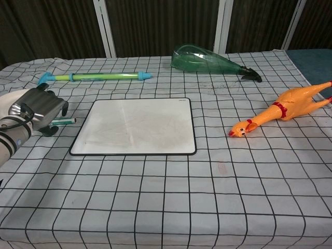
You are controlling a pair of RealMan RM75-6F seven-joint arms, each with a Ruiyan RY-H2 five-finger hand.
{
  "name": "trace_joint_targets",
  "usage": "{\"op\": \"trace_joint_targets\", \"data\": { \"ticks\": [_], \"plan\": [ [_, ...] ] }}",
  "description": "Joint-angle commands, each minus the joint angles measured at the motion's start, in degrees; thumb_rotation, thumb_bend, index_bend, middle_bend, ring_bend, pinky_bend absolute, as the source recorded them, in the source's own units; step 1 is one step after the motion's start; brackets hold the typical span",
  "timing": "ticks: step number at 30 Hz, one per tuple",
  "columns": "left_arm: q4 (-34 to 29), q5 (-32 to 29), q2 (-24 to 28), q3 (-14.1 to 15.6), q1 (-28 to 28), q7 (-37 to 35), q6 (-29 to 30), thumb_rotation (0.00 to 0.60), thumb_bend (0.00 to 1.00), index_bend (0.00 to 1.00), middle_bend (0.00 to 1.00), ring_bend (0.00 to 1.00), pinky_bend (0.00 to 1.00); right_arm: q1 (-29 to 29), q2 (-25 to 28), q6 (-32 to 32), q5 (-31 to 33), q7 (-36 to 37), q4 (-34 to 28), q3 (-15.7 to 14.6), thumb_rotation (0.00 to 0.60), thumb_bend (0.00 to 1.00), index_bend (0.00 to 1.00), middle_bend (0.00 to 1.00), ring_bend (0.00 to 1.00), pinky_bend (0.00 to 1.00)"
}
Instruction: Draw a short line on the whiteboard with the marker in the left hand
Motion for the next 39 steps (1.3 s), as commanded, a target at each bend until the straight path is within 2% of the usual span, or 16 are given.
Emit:
{"op": "trace_joint_targets", "data": {
  "ticks": [1,17,39],
  "plan": [
    [0.16,-0.07,-0.06,0.03,-0.10,0.01,0.03,0.600,0.38,0.40,0.39,0.18,0.00,0.03,-0.01,-0.07,0.01,-0.08,-0.01,-0.02,0.600,0.33,0.00,0.00,0.00,0.02],
    [7.30,0.59,-3.13,0.54,-1.69,-2.83,-1.32,0.600,0.38,0.45,0.45,0.23,0.00,0.08,0.07,-0.23,0.19,-0.28,-0.07,-0.02,0.600,0.33,0.00,0.00,0.00,0.02],
    [9.50,1.46,-4.47,0.65,-2.15,-4.58,-2.35,0.600,0.40,0.56,0.56,0.28,0.01,0.22,-0.07,-0.72,1.14,-1.19,0.02,0.22,0.600,0.33,0.00,0.00,0.00,0.02]
  ]
}}
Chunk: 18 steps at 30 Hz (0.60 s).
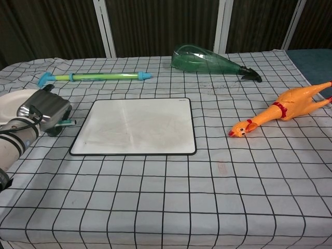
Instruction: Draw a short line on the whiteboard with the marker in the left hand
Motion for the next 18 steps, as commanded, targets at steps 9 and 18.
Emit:
{"op": "trace_joint_targets", "data": {
  "ticks": [9,18],
  "plan": [
    [0.72,4.58,0.07,1.56,0.33,-4.80,3.43,0.600,0.49,0.70,0.67,0.33,0.02,0.05,-0.07,-0.12,0.15,-0.25,-0.03,0.01,0.600,0.33,0.00,0.00,0.00,0.02],
    [-3.52,13.90,2.74,4.51,1.25,-20.38,9.30,0.600,0.50,0.73,0.70,0.37,0.08,0.09,-0.21,-0.18,0.17,-0.65,-0.09,-0.03,0.600,0.33,0.00,0.00,0.00,0.02]
  ]
}}
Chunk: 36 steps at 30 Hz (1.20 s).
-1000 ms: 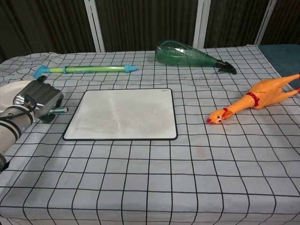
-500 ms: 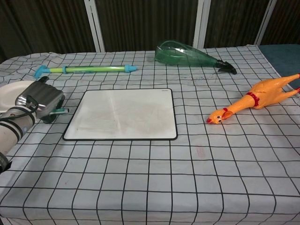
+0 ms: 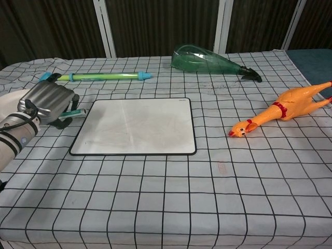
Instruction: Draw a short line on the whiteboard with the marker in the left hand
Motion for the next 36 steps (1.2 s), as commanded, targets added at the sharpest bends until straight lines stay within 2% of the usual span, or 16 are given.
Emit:
{"op": "trace_joint_targets", "data": {
  "ticks": [1,5,7,17,29,36],
  "plan": [
    [-3.66,5.04,1.56,1.79,0.52,-8.61,3.19,0.600,0.50,0.73,0.70,0.38,0.09,0.02,-0.03,-0.03,-0.05,-0.09,-0.04,-0.03,0.600,0.33,0.00,0.00,0.00,0.02],
    [-9.16,8.94,1.93,3.01,0.34,-15.11,4.90,0.600,0.52,0.73,0.72,0.41,0.15,0.00,0.01,0.01,-0.13,0.01,-0.09,-0.07,0.600,0.33,0.00,0.00,0.00,0.02],
    [-11.15,10.55,1.61,3.20,-0.07,-16.19,5.91,0.600,0.54,0.73,0.72,0.41,0.18,0.01,0.06,0.01,-0.18,0.15,-0.09,-0.09,0.600,0.33,0.00,0.00,0.00,0.02],
    [-14.99,13.76,-3.13,2.27,-2.73,-13.26,6.66,0.600,0.54,0.74,0.74,0.41,0.21,-0.09,0.80,-0.02,-0.48,1.49,-0.02,-0.32,0.600,0.33,0.00,0.00,0.00,0.02],
    [-11.73,10.11,-6.83,-0.88,-3.90,-13.37,2.41,0.600,0.54,0.74,0.74,0.41,0.19,-0.36,1.24,0.28,-1.11,2.25,0.02,-0.69,0.600,0.33,0.00,0.00,0.00,0.02],
    [-10.89,10.15,-6.75,-1.06,-3.69,-13.79,2.64,0.600,0.54,0.74,0.74,0.41,0.19,-0.35,1.24,0.23,-1.09,2.28,0.08,-0.68,0.600,0.33,0.00,0.00,0.00,0.02]
  ]
}}
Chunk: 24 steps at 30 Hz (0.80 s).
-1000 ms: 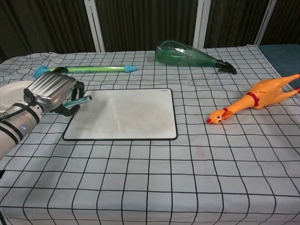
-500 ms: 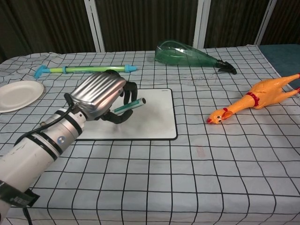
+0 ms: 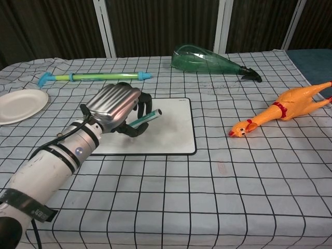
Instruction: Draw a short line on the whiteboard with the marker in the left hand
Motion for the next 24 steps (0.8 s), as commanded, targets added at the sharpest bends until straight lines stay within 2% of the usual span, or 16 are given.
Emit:
{"op": "trace_joint_targets", "data": {
  "ticks": [1,24],
  "plan": [
    [0.08,0.00,0.03,0.03,0.07,-0.07,-0.02,0.600,0.54,0.74,0.74,0.41,0.19,0.04,-0.05,-0.09,-0.01,-0.19,-0.03,-0.02,0.600,0.33,0.00,0.00,0.00,0.02],
    [2.53,-0.58,0.18,0.21,0.75,-1.16,-1.24,0.600,0.54,0.74,0.74,0.41,0.18,0.06,-0.27,-0.17,0.23,-0.84,-0.07,0.09,0.600,0.33,0.00,0.00,0.00,0.02]
  ]
}}
